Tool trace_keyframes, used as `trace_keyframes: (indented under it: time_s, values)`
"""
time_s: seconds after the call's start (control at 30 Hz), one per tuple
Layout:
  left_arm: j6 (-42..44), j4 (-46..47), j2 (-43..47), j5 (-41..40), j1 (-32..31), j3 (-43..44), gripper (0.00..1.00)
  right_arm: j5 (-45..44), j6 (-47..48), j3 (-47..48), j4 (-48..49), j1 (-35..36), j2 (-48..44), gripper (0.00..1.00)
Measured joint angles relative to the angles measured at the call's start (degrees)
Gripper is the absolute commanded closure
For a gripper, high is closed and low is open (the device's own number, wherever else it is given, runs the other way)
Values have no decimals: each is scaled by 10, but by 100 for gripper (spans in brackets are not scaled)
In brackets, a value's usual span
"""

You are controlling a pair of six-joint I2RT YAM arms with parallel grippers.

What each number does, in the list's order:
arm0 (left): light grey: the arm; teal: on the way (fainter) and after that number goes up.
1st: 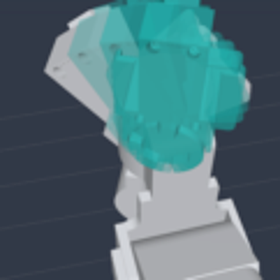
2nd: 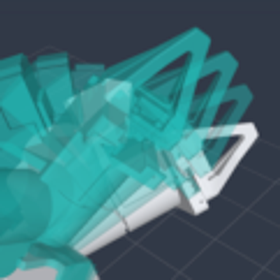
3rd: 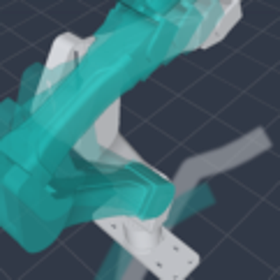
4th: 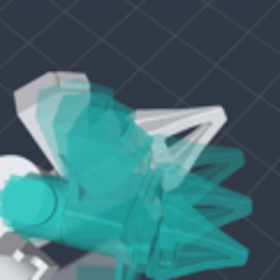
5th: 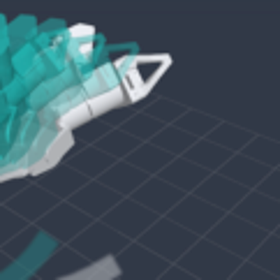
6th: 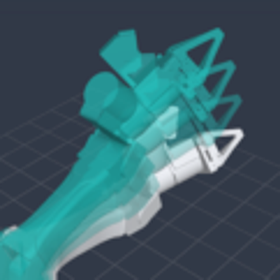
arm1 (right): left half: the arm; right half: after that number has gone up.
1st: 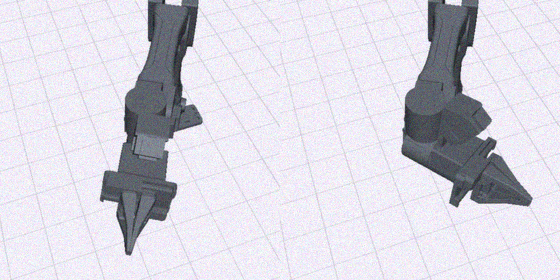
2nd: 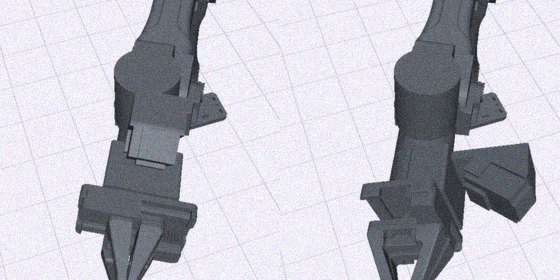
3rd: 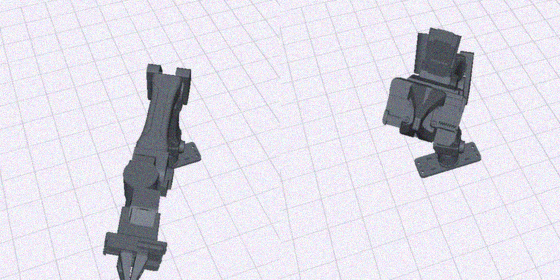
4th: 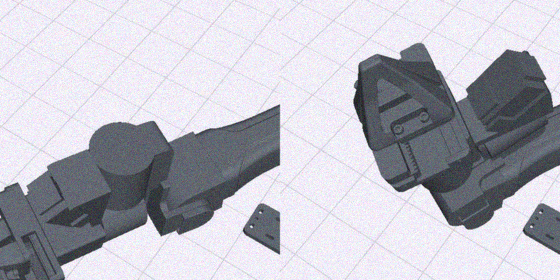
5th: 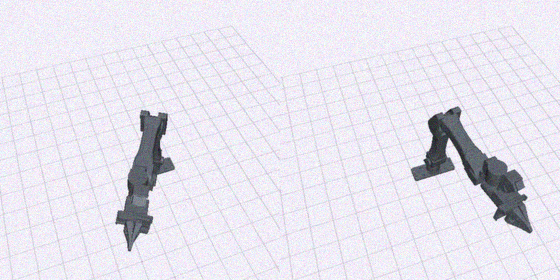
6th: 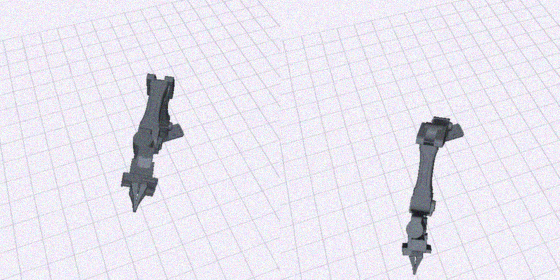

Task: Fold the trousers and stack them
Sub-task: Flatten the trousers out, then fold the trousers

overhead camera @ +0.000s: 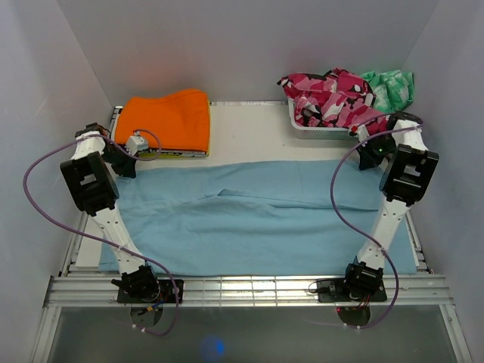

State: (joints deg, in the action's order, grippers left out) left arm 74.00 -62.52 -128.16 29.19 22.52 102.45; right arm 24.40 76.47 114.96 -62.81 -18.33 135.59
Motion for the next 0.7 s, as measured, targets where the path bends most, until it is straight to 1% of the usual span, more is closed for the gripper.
trace_keyframes:
  time_s: [0.03,0.07,0.33,0.53,0.7]
  values:
    - [1,-1,0,1,0,0,98,0,0,-15,-1,0,-9,92]
    - [1,-2,0,2,0,0,100,1,0,-27,-3,0,-16,92]
    - [-32,16,10,19,0,-6,100,12,-5,-40,-16,0,-55,92]
    - [-69,52,61,34,0,-15,100,19,-7,-33,-4,-9,-115,92]
    - [-80,78,92,50,3,-17,100,31,-6,-23,4,-24,-125,92]
